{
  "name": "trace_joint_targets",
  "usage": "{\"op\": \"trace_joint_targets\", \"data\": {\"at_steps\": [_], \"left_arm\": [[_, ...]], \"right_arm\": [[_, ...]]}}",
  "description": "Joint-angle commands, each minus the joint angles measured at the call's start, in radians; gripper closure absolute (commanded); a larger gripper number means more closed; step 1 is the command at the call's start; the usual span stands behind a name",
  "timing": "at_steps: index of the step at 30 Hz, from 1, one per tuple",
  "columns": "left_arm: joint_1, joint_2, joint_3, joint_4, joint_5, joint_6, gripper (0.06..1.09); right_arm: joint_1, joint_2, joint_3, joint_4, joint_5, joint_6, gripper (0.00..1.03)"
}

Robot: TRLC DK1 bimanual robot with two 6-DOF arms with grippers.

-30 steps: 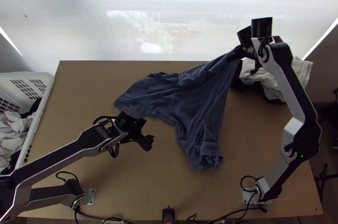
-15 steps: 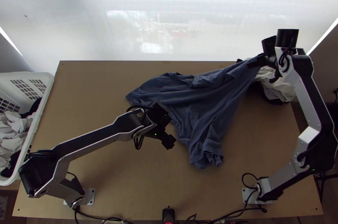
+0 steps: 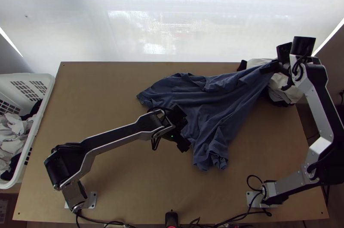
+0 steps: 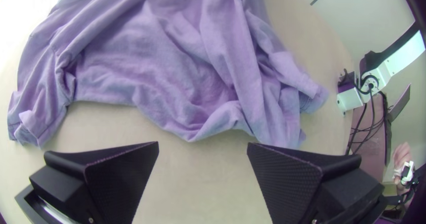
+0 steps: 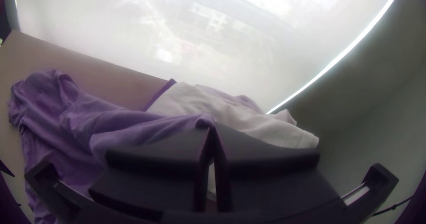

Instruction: Fold the t-shirt

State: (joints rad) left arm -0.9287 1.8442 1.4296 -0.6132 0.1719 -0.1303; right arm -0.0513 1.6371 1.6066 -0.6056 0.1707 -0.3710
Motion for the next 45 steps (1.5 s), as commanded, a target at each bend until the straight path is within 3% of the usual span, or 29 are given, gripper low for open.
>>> {"op": "trace_joint_targets", "data": {"at_steps": [1, 8, 11, 14, 18, 20, 35, 45], "left_arm": [[-0.018, 0.087, 0.074, 0.026, -0.025, 0.015, 0.11], [-0.03, 0.158, 0.107, 0.027, -0.043, 0.037, 0.12], [-0.038, 0.174, 0.107, 0.007, -0.041, 0.051, 0.2], [-0.044, 0.182, 0.107, 0.0, -0.031, 0.07, 0.41], [-0.038, 0.182, 0.107, 0.001, -0.015, 0.078, 0.9], [-0.033, 0.17, 0.106, 0.0, -0.015, 0.101, 1.05], [0.223, -0.189, -0.001, -0.033, -0.012, 0.087, 1.05], [0.511, -0.442, -0.028, -0.072, 0.024, 0.072, 1.05]], "right_arm": [[0.047, -0.023, -0.019, 0.006, -0.002, 0.015, 1.0], [0.056, -0.037, -0.027, 0.006, -0.004, 0.018, 1.0], [0.05, -0.042, -0.033, 0.006, -0.004, 0.02, 1.0], [0.048, -0.049, -0.043, 0.006, -0.004, 0.02, 1.0], [0.048, -0.059, -0.048, 0.006, -0.004, 0.026, 1.0], [0.05, -0.068, -0.051, 0.006, -0.004, 0.03, 1.0], [0.126, -0.166, 0.004, -0.042, -0.004, 0.034, 1.0], [0.407, -0.175, 0.119, -0.134, 0.001, -0.016, 1.0]]}}
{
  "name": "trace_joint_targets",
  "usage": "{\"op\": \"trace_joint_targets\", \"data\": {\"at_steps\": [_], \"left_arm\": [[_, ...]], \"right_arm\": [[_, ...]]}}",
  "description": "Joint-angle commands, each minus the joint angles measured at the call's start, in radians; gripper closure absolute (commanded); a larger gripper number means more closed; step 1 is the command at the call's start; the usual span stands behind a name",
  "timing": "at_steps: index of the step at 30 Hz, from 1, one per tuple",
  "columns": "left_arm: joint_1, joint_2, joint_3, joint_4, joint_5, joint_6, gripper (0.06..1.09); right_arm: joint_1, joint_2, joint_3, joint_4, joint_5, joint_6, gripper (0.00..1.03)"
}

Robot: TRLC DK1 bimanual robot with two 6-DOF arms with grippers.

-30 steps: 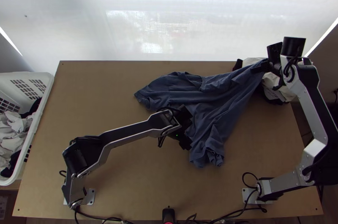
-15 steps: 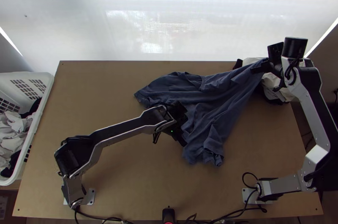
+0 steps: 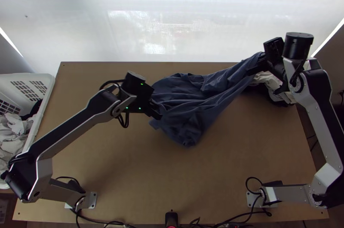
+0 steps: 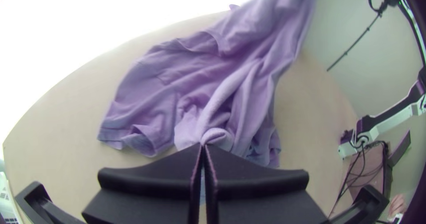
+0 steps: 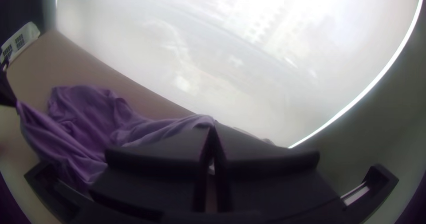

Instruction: Fold the t-shirt

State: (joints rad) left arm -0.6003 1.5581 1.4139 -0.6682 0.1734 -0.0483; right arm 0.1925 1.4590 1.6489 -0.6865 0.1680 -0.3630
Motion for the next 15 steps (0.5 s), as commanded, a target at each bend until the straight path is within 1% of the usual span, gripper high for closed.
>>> {"op": "trace_joint_targets", "data": {"at_steps": [1, 4, 9, 12, 15], "left_arm": [[0.217, -0.174, -0.004, -0.022, 0.029, -0.012, 1.05], [0.333, -0.216, 0.045, -0.039, 0.054, -0.012, 1.05], [0.554, -0.207, 0.189, -0.056, 0.136, -0.007, 1.05], [0.665, -0.165, 0.3, -0.057, 0.156, -0.009, 1.05], [0.76, -0.125, 0.416, -0.053, 0.175, -0.042, 1.05]], "right_arm": [[0.188, 0.015, 0.101, -0.064, 0.007, -0.024, 1.0], [0.262, 0.049, 0.181, -0.087, 0.016, -0.024, 1.0], [0.378, 0.106, 0.315, -0.111, 0.061, -0.034, 1.0], [0.418, 0.149, 0.417, -0.111, 0.099, -0.044, 1.0], [0.433, 0.187, 0.534, -0.107, 0.125, -0.044, 1.0]]}}
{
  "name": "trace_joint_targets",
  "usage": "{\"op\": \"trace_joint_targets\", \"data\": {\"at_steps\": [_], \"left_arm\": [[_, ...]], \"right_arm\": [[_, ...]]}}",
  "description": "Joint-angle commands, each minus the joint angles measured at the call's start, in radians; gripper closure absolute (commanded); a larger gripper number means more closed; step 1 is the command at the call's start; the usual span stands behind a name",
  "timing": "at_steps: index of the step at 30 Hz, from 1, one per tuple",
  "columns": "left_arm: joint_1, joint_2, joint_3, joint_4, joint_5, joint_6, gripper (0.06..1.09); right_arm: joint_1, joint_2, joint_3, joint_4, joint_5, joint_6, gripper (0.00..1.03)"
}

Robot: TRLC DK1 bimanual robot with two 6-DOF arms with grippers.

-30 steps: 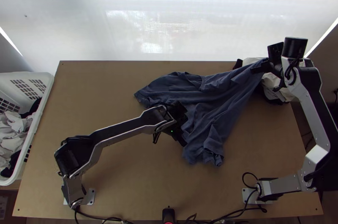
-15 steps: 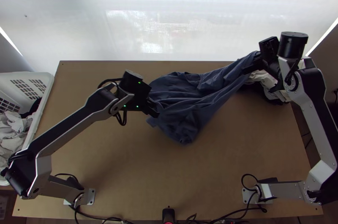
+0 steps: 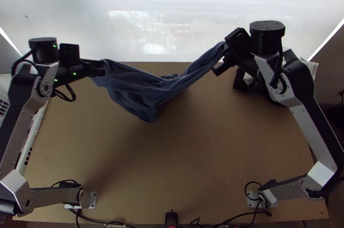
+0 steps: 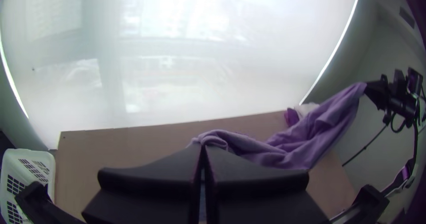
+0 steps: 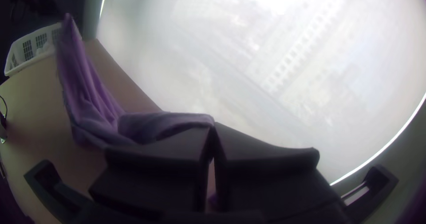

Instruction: Fold the t-shirt

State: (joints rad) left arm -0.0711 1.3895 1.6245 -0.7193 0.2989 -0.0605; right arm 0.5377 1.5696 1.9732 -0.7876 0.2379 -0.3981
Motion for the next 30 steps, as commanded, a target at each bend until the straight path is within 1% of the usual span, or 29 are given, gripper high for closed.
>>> {"op": "trace_joint_targets", "data": {"at_steps": [1, 3, 7, 9, 14, 17, 21, 27, 28, 30], "left_arm": [[0.26, 0.057, 0.244, 0.001, 0.051, -0.052, 1.05], [0.306, 0.088, 0.321, 0.012, 0.052, -0.087, 1.05], [0.361, 0.134, 0.436, 0.041, 0.054, -0.114, 1.05], [0.378, 0.157, 0.488, 0.041, 0.055, -0.121, 1.05], [0.401, 0.174, 0.561, 0.046, 0.059, -0.125, 1.05], [0.435, 0.175, 0.594, 0.07, 0.059, -0.173, 1.05], [0.455, 0.167, 0.644, 0.104, 0.059, -0.205, 1.05], [0.452, 0.072, 0.617, 0.115, 0.06, -0.213, 1.05], [0.449, 0.052, 0.598, 0.112, 0.069, -0.211, 1.05], [0.444, 0.032, 0.577, 0.069, 0.124, -0.211, 1.05]], "right_arm": [[0.094, 0.089, 0.248, -0.002, 0.067, -0.013, 1.0], [0.111, 0.102, 0.299, 0.028, 0.09, -0.039, 1.0], [0.137, 0.102, 0.329, 0.163, 0.158, -0.133, 1.0], [0.139, 0.098, 0.331, 0.202, 0.166, -0.159, 1.0], [0.136, 0.058, 0.297, 0.211, 0.181, -0.166, 1.0], [0.128, 0.015, 0.26, 0.209, 0.184, -0.166, 1.0], [0.111, -0.014, 0.269, 0.209, 0.186, -0.168, 1.0], [0.108, -0.049, 0.26, 0.2, 0.192, -0.159, 1.0], [0.11, -0.054, 0.257, 0.195, 0.192, -0.156, 1.0], [0.113, -0.063, 0.253, 0.179, 0.192, -0.142, 1.0]]}}
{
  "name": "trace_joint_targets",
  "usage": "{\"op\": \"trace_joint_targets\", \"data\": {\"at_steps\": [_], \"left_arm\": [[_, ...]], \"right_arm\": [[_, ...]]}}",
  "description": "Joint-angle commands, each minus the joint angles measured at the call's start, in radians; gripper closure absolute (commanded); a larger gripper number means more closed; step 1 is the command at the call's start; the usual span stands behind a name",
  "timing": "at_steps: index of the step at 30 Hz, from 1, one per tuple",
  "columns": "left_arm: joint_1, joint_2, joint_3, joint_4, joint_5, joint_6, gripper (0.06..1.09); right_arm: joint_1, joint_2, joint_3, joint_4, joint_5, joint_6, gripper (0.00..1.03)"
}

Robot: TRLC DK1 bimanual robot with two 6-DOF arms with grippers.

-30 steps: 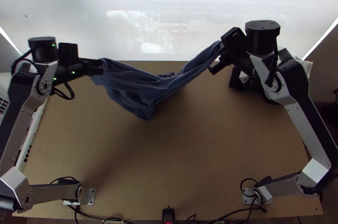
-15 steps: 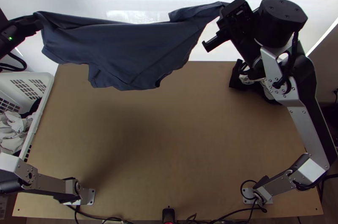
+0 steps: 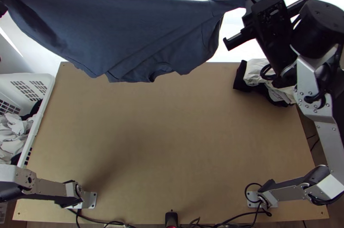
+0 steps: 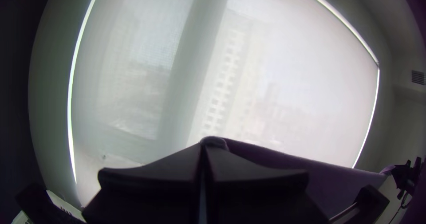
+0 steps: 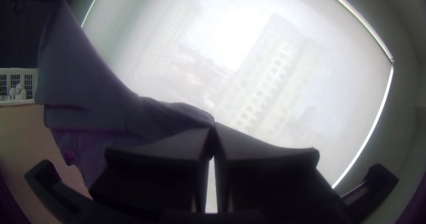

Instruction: Fold the t-shirt

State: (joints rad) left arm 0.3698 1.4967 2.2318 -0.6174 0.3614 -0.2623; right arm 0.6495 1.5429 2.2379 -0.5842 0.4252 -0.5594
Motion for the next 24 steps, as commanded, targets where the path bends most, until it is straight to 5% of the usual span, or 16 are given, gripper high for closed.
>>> {"op": "trace_joint_targets", "data": {"at_steps": [1, 4, 13, 24], "left_arm": [[-0.009, -0.078, -0.043, -0.073, 0.097, -0.003, 1.05], [-0.06, -0.098, -0.172, -0.142, 0.197, 0.055, 1.05], [-0.192, -0.112, -0.457, -0.137, 0.2, 0.12, 1.05], [-0.177, 0.069, -0.265, -0.1, 0.154, 0.046, 1.05]], "right_arm": [[0.007, -0.04, -0.015, -0.039, 0.004, 0.03, 1.0], [0.019, -0.05, -0.032, -0.088, 0.004, 0.059, 1.0], [0.018, -0.178, -0.248, -0.115, 0.004, 0.052, 1.0], [-0.065, -0.133, -0.302, -0.04, 0.004, 0.042, 1.0]]}}
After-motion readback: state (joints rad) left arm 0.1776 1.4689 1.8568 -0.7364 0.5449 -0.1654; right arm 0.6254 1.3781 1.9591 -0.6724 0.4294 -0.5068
